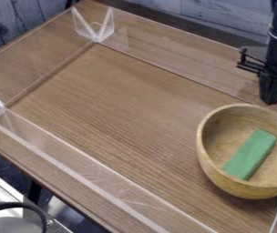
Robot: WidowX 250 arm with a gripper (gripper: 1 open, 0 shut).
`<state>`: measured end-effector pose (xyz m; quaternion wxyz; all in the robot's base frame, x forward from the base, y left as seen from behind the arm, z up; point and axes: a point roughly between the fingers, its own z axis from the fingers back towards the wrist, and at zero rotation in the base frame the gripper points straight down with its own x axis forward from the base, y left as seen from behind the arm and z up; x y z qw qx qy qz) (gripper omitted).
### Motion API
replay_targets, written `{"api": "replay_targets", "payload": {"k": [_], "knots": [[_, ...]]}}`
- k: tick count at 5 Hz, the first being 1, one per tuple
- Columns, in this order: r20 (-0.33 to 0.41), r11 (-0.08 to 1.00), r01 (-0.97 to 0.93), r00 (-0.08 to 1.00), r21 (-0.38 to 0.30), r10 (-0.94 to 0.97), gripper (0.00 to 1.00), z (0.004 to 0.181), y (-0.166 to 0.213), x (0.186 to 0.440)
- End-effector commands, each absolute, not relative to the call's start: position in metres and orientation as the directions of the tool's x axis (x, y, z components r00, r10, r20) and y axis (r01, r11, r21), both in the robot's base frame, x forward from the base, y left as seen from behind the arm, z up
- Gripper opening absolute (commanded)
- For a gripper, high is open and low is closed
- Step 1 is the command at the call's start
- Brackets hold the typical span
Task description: Put the green block in the brown bowl
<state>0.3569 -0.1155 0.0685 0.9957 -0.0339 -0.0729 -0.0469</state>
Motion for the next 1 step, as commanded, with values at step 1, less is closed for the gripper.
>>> {"api": "replay_targets", "payload": {"k": [1], "knots": [[0.19,0.992,0.108,0.977,-0.072,-0.093,0.0,0.0804,-0.1195,0.3627]]}}
